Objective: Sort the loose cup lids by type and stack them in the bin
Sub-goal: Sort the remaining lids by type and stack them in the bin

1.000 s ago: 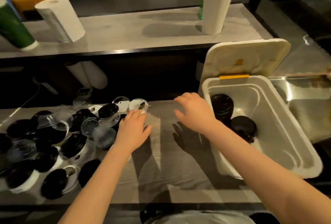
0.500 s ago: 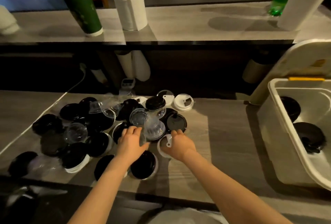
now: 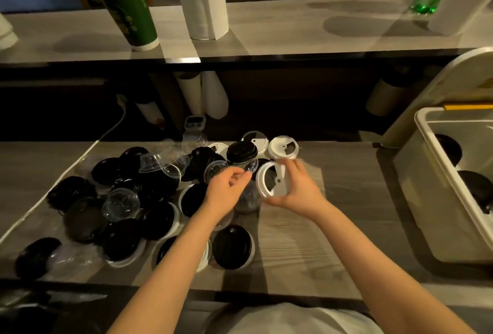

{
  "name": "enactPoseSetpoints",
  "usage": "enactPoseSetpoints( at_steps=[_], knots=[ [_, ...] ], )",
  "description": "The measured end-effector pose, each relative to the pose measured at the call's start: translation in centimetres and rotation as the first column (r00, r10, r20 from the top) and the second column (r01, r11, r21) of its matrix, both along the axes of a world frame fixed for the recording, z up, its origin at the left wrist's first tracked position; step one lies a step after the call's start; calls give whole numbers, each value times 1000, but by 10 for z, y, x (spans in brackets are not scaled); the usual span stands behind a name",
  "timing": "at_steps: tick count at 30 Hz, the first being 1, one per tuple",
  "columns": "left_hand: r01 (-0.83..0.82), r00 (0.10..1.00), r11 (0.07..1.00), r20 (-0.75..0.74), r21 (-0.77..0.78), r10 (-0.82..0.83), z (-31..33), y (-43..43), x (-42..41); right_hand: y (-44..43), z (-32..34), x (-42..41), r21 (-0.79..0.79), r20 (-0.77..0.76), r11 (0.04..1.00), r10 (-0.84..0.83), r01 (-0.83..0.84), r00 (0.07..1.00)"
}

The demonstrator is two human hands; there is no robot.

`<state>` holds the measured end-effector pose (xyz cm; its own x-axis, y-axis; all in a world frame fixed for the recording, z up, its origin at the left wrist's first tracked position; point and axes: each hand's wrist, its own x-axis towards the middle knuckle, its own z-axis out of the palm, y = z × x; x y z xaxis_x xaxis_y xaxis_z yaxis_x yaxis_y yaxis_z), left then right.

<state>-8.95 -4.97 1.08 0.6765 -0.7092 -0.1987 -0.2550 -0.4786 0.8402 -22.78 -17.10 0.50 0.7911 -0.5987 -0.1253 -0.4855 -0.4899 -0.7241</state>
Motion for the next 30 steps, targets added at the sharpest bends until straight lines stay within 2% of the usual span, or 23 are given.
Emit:
enactPoseSetpoints(
  at_steps=[1,2,5,7,10,12,14,16,18,20,23,30],
  knots=[
    [-4,986,998,-164,-68,-7,5,-1,-4,2,10,6,-32,78,999,22,-20,997],
    [-4,964,994,-266,-114,-26,11,-1,-8,4,21,13,-89,131,994,71,-60,989],
    [-84,935,973,-355,-215,3,19,3,-9,11,33,27,-229,204,959,212,-164,956],
    [-207,918,945,-385,-253,98,19,11,-2,12,31,27,-203,192,959,237,-198,952],
    [-372,888,901,-369,-224,275,13,28,15,21,17,22,-213,126,964,186,-157,974],
    [-459,857,863,-361,-214,366,5,42,27,36,4,19,-251,38,945,226,-210,973],
    [-506,837,838,-349,-203,421,-2,54,34,59,-11,18,-203,-111,887,400,-415,910],
    [-519,833,832,-332,-194,442,-7,63,37,80,-29,18,-145,-257,795,545,-590,798],
    [-529,828,826,-335,-197,450,-11,67,38,93,-48,19,-123,-355,751,577,-648,736],
    [-527,830,826,-330,-200,449,-11,69,36,99,-63,18,-144,-383,733,578,-665,721],
    [-520,834,830,-328,-202,443,-11,70,31,100,-71,14,-190,-345,731,575,-655,742],
    [-508,839,834,-341,-215,423,-6,63,21,69,-59,-2,-87,-27,908,409,-409,912]
  ],
)
